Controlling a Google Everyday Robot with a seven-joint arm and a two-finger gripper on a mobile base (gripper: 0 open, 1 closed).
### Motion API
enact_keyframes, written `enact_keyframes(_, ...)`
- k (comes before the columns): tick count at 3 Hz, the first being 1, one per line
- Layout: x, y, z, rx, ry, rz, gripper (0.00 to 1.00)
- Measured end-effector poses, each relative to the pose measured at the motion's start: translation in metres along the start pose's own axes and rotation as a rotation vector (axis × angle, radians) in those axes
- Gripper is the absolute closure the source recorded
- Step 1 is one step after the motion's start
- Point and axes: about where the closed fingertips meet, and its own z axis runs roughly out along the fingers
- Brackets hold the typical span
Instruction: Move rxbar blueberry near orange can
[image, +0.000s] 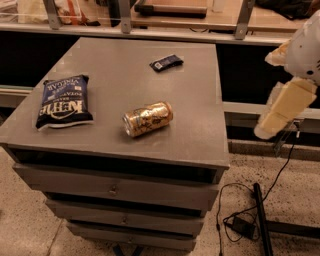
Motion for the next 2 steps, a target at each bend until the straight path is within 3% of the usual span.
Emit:
enact_keyframes(1,-0.004,-0.032,0.042,-0.016,-0.226,0.195,0.00)
enact_keyframes(2,-0.019,-0.058,0.073,-0.024,-0.451,0.313,0.00)
